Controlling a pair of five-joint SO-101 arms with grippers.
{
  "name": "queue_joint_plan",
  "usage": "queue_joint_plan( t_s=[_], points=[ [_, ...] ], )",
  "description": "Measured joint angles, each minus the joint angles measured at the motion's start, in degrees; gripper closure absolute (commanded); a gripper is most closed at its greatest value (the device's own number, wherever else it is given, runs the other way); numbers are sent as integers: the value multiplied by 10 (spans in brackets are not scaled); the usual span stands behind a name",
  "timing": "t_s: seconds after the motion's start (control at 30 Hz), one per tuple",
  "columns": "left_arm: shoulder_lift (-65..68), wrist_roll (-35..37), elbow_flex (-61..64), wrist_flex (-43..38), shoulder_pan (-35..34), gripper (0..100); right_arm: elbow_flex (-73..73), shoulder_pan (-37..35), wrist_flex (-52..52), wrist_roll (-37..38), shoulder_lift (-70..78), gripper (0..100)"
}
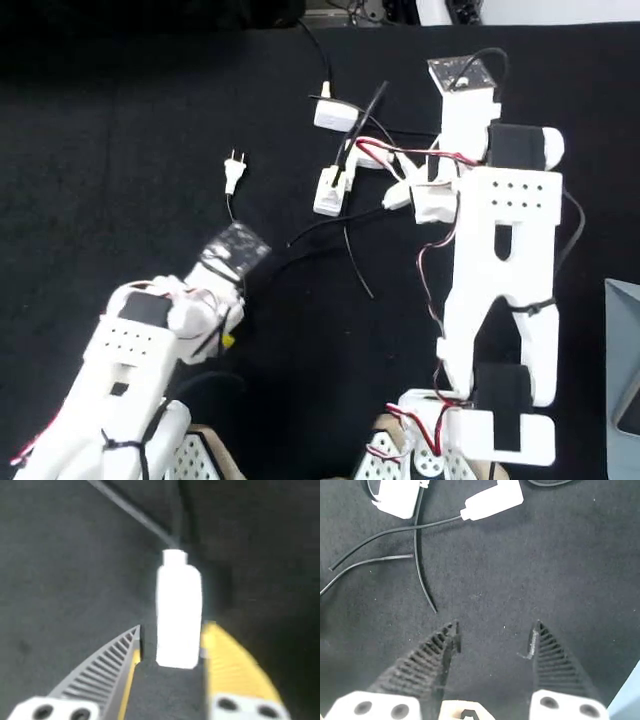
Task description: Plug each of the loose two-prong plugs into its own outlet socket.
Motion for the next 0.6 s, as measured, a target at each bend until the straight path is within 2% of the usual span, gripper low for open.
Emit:
queue_joint_plan(
  t_s=[0.37, 0.5, 0.6],
  points=[
    [-5, 18, 10, -87, -106, 718, 0, 0, 0, 0, 0, 783],
    [-5, 17, 3, -84, -133, 715, 0, 0, 0, 0, 0, 783],
    [-5, 17, -30, -43, -135, 715, 0, 0, 0, 0, 0, 783]
  ],
)
